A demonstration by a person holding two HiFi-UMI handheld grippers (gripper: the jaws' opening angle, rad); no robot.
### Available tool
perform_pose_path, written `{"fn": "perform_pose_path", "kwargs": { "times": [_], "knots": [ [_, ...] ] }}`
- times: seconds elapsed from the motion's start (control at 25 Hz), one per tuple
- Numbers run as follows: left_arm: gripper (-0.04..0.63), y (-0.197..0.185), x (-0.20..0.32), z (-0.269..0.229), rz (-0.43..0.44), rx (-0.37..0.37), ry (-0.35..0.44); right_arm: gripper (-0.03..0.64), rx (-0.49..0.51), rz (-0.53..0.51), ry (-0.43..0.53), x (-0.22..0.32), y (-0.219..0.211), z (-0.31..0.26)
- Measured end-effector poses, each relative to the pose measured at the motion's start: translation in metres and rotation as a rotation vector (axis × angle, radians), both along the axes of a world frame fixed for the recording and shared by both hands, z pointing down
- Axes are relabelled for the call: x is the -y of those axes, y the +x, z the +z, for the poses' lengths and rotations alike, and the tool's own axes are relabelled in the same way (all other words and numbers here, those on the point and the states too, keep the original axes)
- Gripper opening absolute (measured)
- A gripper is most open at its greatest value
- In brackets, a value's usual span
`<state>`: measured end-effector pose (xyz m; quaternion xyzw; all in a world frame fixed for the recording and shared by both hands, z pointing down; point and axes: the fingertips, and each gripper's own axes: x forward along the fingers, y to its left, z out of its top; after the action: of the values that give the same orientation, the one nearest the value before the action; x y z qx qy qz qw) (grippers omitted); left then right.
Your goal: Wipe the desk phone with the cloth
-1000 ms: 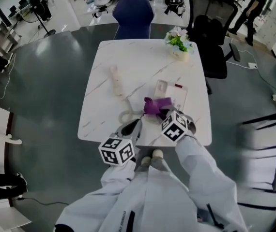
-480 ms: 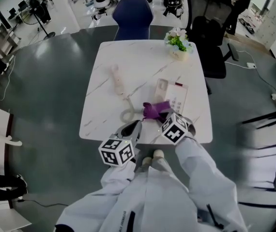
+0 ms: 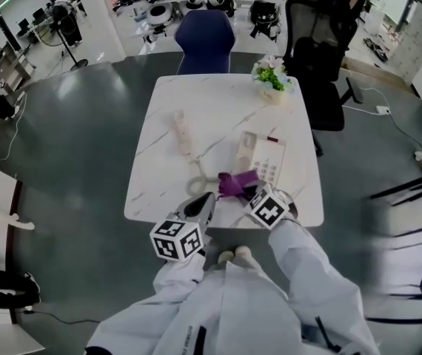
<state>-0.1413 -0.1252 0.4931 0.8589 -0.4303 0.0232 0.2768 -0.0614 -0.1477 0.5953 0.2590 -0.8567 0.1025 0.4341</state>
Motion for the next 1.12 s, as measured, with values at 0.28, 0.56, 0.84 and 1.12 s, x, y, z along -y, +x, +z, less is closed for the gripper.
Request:
{"fn": "perform_pose_path", "kwargs": {
  "times": [0.28,0.56,0.84,1.12],
  "knots": [
    [-0.002,-0.005,0.002,-0.018,0.019,0.035,0.074,0.034,0.181,0.075,-0.028,-0.007,0.017,-0.015],
    [-0.002,0.002,0.001,-0.055,0.029,0.084,0.217,0.032,0.451,0.2,0.003,-0.005,0.039,-0.075],
    [-0.002,0.005,0.006,-0.089,0.002,0.081,0.322,0.032,0.718,0.307,0.144,0.008,0.07,-0.145],
    [-0.002,-0.003,0.01,-0.115,-0.037,0.094,0.376,0.032,0.822,0.366,0.27,0.015,0.097,-0.189]
  ]
}}
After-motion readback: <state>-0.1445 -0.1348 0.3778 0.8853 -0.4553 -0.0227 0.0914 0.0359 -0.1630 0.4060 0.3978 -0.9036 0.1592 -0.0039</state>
